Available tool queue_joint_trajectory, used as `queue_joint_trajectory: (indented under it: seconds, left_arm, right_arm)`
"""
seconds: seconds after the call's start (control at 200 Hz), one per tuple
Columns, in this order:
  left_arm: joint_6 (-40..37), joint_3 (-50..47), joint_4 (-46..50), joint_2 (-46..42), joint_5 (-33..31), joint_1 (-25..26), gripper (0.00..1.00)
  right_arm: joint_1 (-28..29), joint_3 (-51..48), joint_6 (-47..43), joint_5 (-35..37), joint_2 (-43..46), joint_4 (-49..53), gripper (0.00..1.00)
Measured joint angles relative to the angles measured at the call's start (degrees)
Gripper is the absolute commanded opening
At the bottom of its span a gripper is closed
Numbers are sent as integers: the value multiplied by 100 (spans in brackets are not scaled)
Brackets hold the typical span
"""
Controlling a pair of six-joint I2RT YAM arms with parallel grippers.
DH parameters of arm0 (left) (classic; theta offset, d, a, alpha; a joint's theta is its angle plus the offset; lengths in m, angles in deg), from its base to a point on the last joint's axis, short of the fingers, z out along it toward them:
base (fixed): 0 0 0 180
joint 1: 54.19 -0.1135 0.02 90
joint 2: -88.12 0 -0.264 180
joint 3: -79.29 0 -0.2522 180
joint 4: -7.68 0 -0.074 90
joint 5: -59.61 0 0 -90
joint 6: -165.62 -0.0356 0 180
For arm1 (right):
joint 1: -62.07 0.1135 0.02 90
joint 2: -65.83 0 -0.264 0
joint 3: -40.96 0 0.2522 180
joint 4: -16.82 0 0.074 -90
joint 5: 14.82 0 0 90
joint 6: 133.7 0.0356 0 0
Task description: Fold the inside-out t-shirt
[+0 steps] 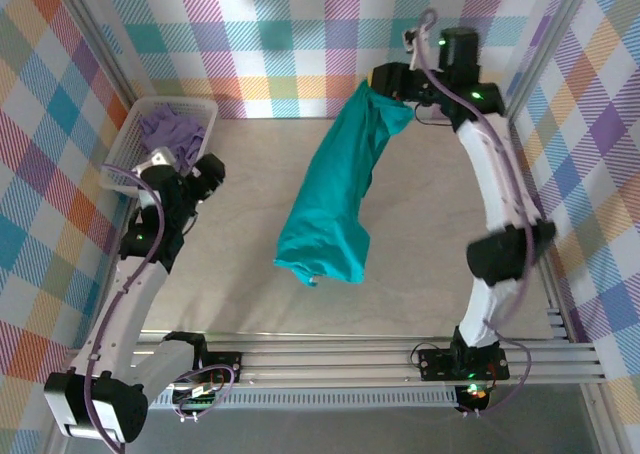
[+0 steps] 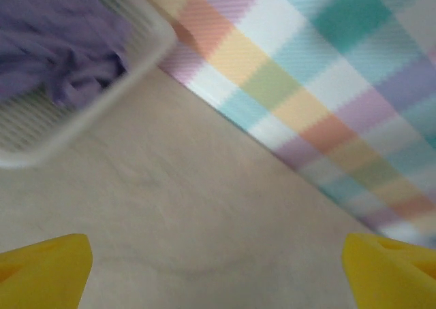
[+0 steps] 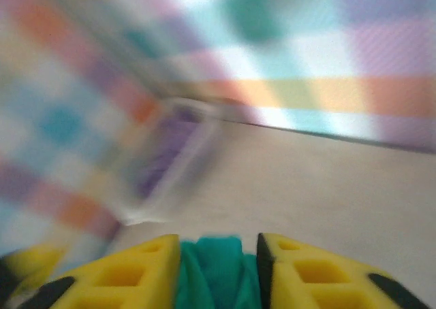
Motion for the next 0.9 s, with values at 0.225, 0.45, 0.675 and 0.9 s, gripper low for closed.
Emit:
queue_joint_trajectory:
  seconds: [0.225, 0.45, 0.675, 0.9]
  left_arm:
    - [-282, -678, 319, -66, 645, 1010, 94]
    - [-404, -1327, 704, -181, 684, 1246, 94]
    - [-446, -1338, 732, -92, 664, 1250, 94]
    - [-448, -1360, 730, -26, 664, 1252, 94]
  right_arm:
    - [212, -2507, -1027, 2011, -520, 426, 76]
    - [2660, -5742, -951, 1939, 2446, 144, 77]
    - [3379, -7619, -203, 1937, 2879, -72, 77]
    - [3598, -7917, 37, 1978, 2135, -380, 38]
